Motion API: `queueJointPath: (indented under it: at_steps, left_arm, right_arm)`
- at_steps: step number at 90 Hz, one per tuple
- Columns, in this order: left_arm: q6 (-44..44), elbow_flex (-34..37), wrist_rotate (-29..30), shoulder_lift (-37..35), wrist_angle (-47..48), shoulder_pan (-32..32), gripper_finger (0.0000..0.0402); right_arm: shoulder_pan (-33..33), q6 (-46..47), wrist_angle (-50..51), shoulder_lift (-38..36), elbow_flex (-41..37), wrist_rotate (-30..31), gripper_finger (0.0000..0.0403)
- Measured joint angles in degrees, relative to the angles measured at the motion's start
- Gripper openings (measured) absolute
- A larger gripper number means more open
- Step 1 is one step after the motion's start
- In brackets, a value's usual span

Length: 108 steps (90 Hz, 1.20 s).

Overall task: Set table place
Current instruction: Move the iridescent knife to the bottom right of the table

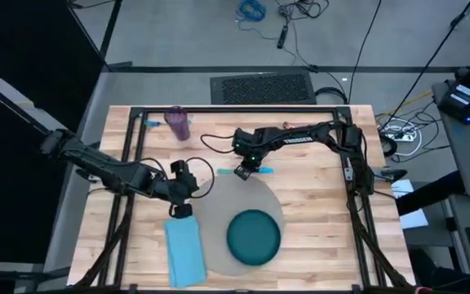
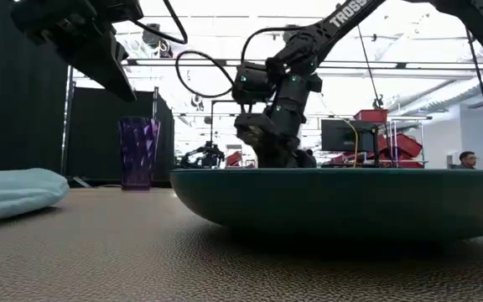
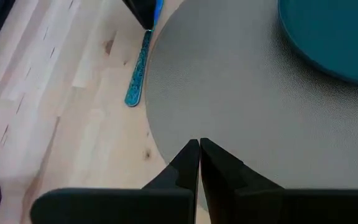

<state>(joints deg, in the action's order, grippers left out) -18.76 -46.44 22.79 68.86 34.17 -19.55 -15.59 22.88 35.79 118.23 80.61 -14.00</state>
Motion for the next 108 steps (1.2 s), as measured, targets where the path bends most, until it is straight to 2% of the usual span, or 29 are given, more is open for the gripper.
queueJointPath:
  at_steps: [26,47,61,71,88,100,108]
  left_arm:
    - [0.1,0.0,0.0,0.0,0.0,0.0,0.0000]
    - [0.0,0.0,0.0,0.0,0.7,0.0,0.0000]
    - [0.1,0.0,0.1,0.0,2.2,0.0,0.0000]
    - [0.3,0.0,0.7,0.0,2.4,0.0,0.0000]
    - [1.1,0.0,0.9,0.0,2.5,0.0,0.0000]
    - [2.7,0.0,0.9,0.0,2.5,0.0,0.0000]
    - [3.4,0.0,1.9,0.0,2.2,0.2,0.0000]
  right_arm:
    - [-0.6,0.1,0.8,-0.4,-2.7,-0.5,0.0000]
    - [-0.2,-0.5,15.3,-0.4,-2.7,0.2,0.0000]
    - [2.3,-0.2,26.0,-0.9,-2.9,5.2,0.0000]
    - [3.7,1.4,29.6,-2.5,-4.1,7.3,0.0000]
    - [8.2,7.6,29.2,-10.0,-13.3,7.1,0.0000]
    - [15.6,16.5,23.8,-18.3,-23.0,4.0,0.0000]
    - [22.0,24.1,19.6,-24.4,-27.4,6.0,0.0000]
